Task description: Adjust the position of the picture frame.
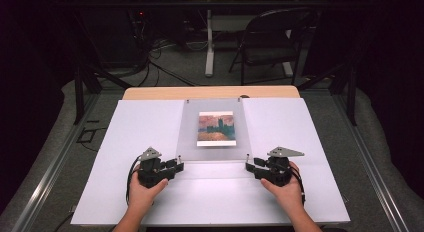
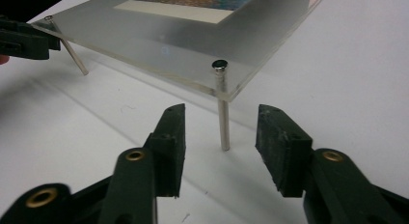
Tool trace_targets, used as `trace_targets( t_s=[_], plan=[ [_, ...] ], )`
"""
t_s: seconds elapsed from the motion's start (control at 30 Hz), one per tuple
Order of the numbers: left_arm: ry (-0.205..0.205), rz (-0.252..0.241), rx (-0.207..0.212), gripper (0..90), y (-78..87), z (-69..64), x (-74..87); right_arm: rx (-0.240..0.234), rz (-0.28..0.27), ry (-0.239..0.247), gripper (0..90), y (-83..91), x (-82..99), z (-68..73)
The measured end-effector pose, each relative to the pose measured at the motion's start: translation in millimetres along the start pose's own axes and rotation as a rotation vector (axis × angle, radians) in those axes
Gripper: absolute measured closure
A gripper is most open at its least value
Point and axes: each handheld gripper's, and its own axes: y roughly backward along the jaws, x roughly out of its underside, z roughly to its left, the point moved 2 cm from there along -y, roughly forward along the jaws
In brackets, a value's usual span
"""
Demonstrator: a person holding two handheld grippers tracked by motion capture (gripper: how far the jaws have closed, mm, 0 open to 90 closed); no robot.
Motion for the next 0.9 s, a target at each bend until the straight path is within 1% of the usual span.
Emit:
trace_targets(
  t_s=[0.03,0.1,0.2,0.37,0.43,0.5,0.57,0.63,0.67,0.77,0.83,0.9],
  plan=[
    [-0.004,0.002,0.000,55.7,0.7,-0.3,1.2,0.003,-0.007,0.010,48.5,0.7,0.9,1.4],
    [-0.004,-0.002,-0.008,52.2,2.0,-0.5,3.1,0.011,-0.003,0.031,45.6,3.7,3.0,3.5],
    [-0.001,-0.007,-0.013,46.5,4.1,-0.1,5.3,0.015,-0.003,0.049,42.5,7.5,5.5,5.6],
    [-0.012,-0.008,-0.032,44.1,5.5,-0.9,6.2,0.024,-0.017,0.074,41.8,12.0,5.8,5.9],
    [-0.017,-0.011,-0.030,43.9,5.6,-1.8,5.9,0.029,-0.018,0.072,41.8,12.9,5.0,5.1],
    [-0.021,-0.006,-0.032,43.7,6.3,-3.0,5.1,0.020,-0.027,0.062,42.1,13.6,3.9,4.9],
    [-0.018,-0.006,-0.027,42.9,6.8,-4.6,4.8,-0.003,-0.034,0.037,41.0,14.6,2.3,5.6],
    [-0.016,0.009,-0.024,42.0,7.2,-5.9,5.1,-0.025,-0.035,0.005,38.9,17.0,-0.2,6.4],
    [-0.021,0.014,-0.029,41.5,7.2,-6.8,5.2,-0.026,-0.037,0.005,38.6,17.4,-1.2,6.9],
    [-0.034,0.016,-0.032,40.2,8.6,-7.3,4.2,-0.022,-0.020,0.020,38.2,20.0,-3.8,7.8],
    [-0.030,0.013,-0.027,39.3,10.5,-7.5,3.0,-0.017,-0.001,0.025,41.4,21.8,-4.8,7.4],
    [-0.021,0.006,-0.021,38.5,12.6,-8.1,1.6,-0.033,0.008,0.009,42.3,23.0,-5.2,6.4]
  ],
)
